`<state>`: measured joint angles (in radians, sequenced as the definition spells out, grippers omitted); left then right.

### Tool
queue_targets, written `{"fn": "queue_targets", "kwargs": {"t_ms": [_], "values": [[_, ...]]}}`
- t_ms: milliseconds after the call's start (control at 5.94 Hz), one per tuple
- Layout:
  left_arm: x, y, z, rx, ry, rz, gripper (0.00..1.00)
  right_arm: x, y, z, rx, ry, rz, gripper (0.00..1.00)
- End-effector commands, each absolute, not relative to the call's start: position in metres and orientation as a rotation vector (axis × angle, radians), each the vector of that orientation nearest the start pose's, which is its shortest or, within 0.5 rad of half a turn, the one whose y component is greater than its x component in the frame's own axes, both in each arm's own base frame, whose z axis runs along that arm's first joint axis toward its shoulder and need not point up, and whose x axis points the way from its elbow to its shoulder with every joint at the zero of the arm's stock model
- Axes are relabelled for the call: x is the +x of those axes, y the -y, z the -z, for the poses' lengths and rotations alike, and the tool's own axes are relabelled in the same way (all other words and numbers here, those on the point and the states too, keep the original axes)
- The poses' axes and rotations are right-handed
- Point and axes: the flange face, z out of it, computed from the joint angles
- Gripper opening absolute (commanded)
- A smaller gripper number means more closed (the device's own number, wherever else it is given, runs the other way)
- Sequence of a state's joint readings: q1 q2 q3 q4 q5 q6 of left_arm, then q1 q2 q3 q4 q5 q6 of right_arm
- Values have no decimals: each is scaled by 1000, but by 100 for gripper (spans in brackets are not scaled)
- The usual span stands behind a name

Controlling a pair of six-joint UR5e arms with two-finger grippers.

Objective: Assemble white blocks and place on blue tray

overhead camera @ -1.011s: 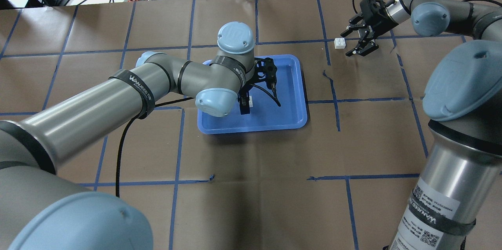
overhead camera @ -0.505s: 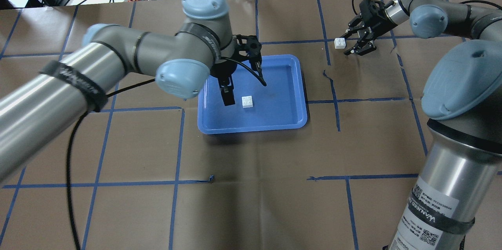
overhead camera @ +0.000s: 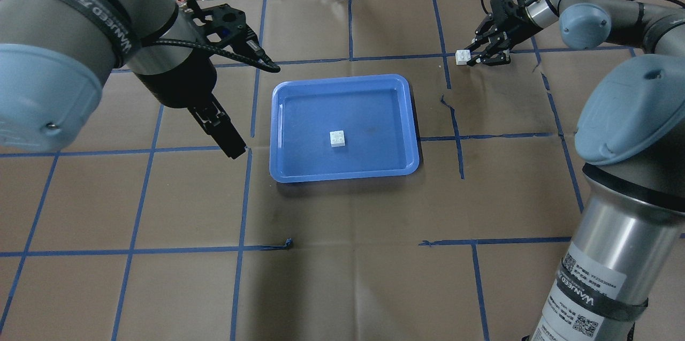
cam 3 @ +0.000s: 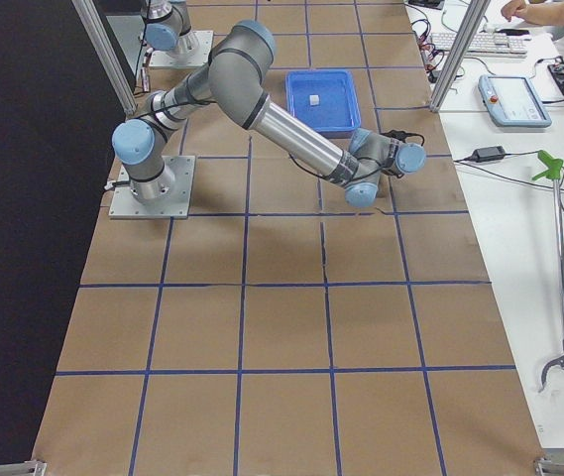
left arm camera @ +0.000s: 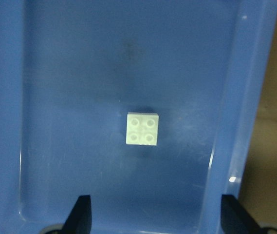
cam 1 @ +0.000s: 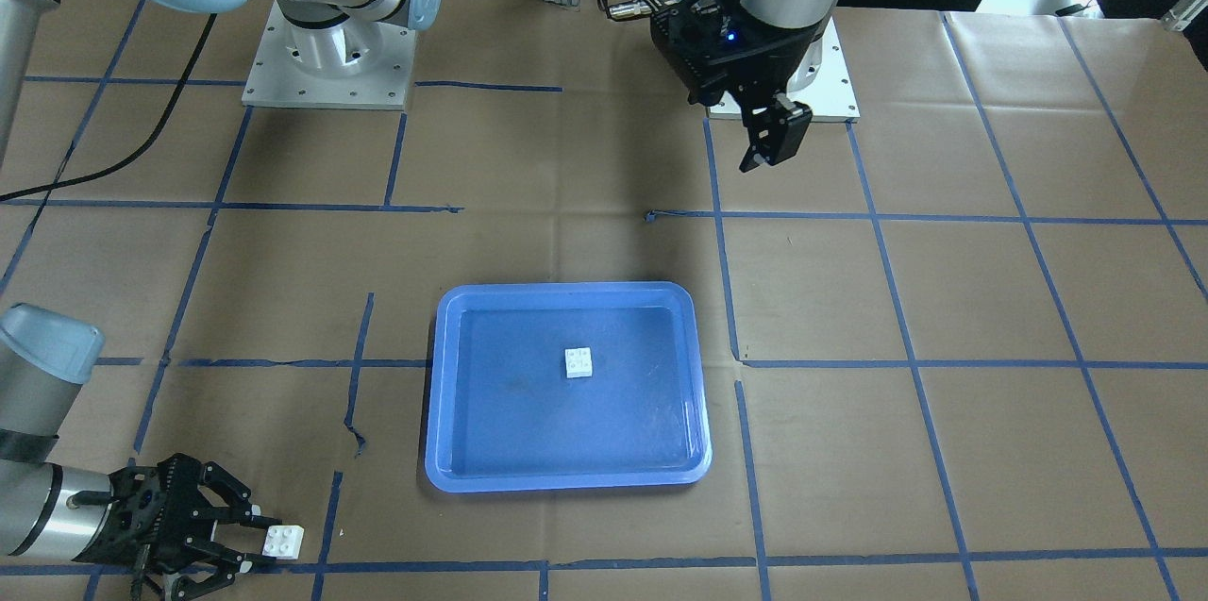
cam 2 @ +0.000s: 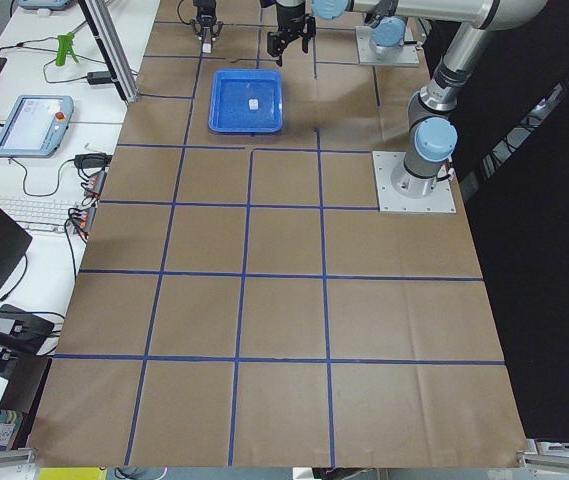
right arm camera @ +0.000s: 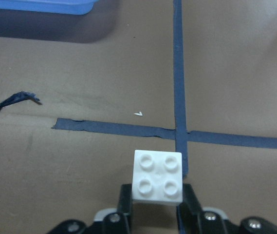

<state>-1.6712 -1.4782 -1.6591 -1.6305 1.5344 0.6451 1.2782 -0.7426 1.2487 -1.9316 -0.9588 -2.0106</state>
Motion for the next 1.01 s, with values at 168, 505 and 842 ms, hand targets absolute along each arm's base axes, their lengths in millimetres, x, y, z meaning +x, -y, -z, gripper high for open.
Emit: {"fn": "queue_targets", "kwargs": {"t_ms": [168, 505, 842], "values": [[-148, 439, -500, 284, -3158, 0, 99, -22, 758, -221, -2010, -1813, 713, 27], [-143, 456, -518, 22, -3121, 46, 99, 42, 714, -255, -2008, -1731, 642, 28], [-144, 473, -517, 14, -3113, 42, 99, 103, 638, -264, -1937, -1803, 619, 28]]}}
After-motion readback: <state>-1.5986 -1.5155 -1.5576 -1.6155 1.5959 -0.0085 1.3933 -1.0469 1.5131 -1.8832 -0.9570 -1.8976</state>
